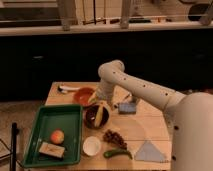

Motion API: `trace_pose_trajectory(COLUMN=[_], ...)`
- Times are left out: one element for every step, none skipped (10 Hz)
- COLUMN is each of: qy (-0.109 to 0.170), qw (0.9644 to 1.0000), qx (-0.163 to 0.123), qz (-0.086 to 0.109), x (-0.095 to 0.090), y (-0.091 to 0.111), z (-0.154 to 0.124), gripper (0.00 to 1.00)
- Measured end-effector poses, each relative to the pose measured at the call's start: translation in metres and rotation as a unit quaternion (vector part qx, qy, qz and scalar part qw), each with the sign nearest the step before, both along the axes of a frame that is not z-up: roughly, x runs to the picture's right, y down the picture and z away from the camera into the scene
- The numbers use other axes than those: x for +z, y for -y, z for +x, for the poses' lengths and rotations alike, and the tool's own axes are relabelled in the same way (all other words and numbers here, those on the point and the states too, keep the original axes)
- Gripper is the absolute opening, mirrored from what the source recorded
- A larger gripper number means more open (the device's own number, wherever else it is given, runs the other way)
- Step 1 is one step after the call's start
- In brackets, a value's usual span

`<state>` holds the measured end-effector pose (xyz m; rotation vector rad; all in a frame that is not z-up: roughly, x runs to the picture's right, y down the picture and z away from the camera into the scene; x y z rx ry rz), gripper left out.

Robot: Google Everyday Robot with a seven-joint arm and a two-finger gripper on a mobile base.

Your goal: Place banana in purple bowl

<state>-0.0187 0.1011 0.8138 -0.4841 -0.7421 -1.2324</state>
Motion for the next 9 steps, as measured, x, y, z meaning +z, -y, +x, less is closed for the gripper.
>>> trace_pose_trajectory(qy=[0.0, 0.0, 0.0, 0.0, 0.0, 0.0, 0.0, 0.0, 0.0], qw=[1.0, 1.0, 1.0, 1.0, 1.0, 1.0, 1.0, 1.0, 1.0], qx=[0.0, 0.0, 0.0, 0.0, 0.0, 0.0, 0.0, 0.0, 0.0], qz=[0.0, 0.0, 0.0, 0.0, 0.0, 0.0, 0.0, 0.0, 0.0], x=[0.0, 0.0, 0.0, 0.0, 0.0, 0.0, 0.0, 0.0, 0.0], y=[0.0, 0.0, 0.0, -0.0001, 0.0, 0.0, 0.0, 0.0, 0.0], z=[0.0, 0.0, 0.0, 0.0001, 0.0002, 0.0002, 0.0003, 0.0003, 0.0003], gripper=[0.8, 0.8, 0.8, 0.8, 0.8, 0.8, 0.8, 0.8, 0.8])
